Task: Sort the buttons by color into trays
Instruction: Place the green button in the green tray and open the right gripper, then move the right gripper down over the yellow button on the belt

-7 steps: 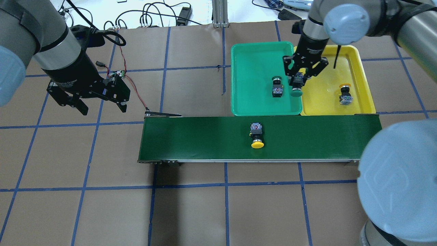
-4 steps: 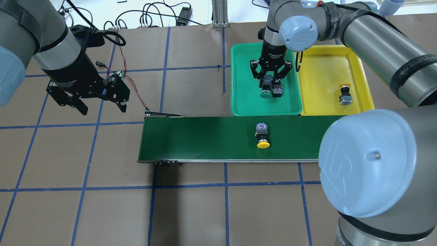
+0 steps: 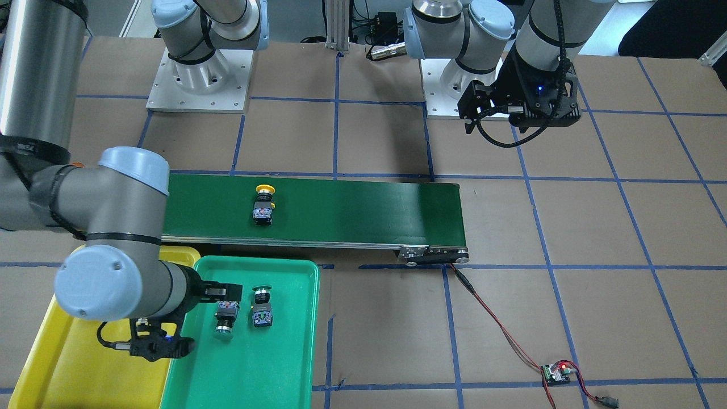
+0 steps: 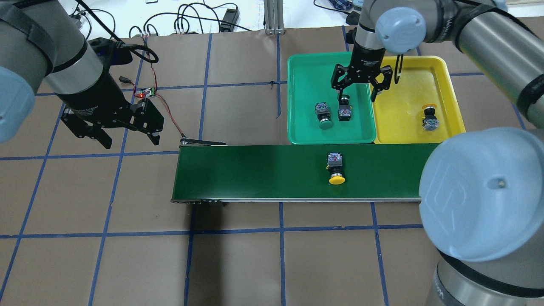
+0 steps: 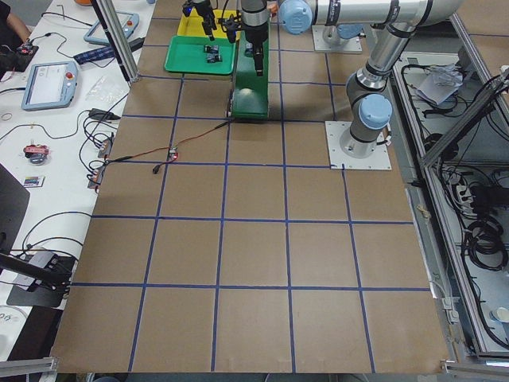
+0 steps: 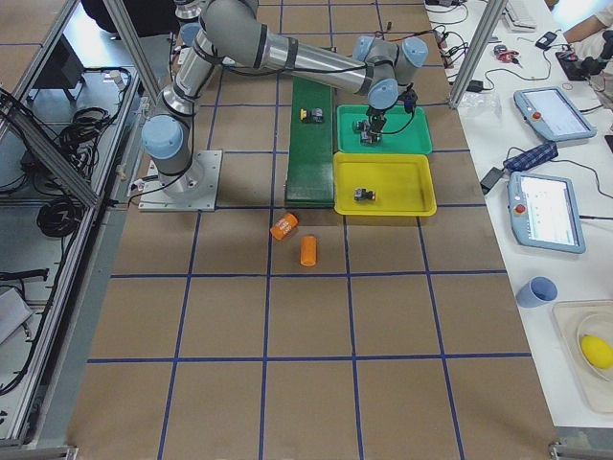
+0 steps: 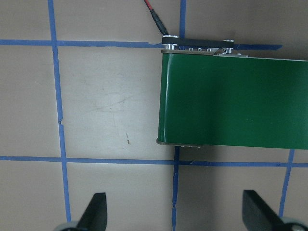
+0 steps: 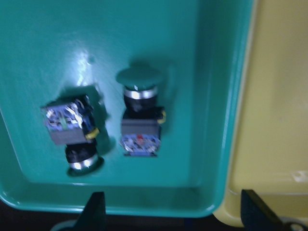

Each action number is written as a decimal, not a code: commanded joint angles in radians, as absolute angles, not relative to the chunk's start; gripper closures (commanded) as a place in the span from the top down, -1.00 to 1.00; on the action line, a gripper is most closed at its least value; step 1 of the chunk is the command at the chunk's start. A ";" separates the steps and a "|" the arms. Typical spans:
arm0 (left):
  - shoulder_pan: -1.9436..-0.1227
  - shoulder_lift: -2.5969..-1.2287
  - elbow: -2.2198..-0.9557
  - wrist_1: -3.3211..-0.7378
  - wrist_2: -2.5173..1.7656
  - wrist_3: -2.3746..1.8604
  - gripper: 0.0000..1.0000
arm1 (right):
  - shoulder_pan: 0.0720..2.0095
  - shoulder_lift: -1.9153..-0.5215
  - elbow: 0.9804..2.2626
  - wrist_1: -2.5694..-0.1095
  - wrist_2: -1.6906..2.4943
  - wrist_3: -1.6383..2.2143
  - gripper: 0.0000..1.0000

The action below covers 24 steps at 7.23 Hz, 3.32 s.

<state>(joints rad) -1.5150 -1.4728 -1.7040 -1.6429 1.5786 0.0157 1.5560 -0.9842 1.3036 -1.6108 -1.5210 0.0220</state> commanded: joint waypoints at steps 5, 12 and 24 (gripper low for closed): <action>-1.516 -1.473 -1.707 -1.618 1.574 0.015 1.00 | 1.396 -1.406 1.840 -1.780 -1.511 -0.126 1.00; -1.520 -1.471 -1.715 -1.623 1.583 0.018 1.00 | 1.310 -1.424 1.967 -1.885 -1.404 -0.201 1.00; -1.522 -1.470 -1.715 -1.605 1.580 0.018 1.00 | 1.318 -1.413 1.973 -1.887 -1.391 -0.155 1.00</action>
<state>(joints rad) -1.5216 -1.4728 -1.7136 -1.6046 1.5743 0.0147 1.3150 -1.4149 1.9722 -1.8845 -1.3886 -0.1728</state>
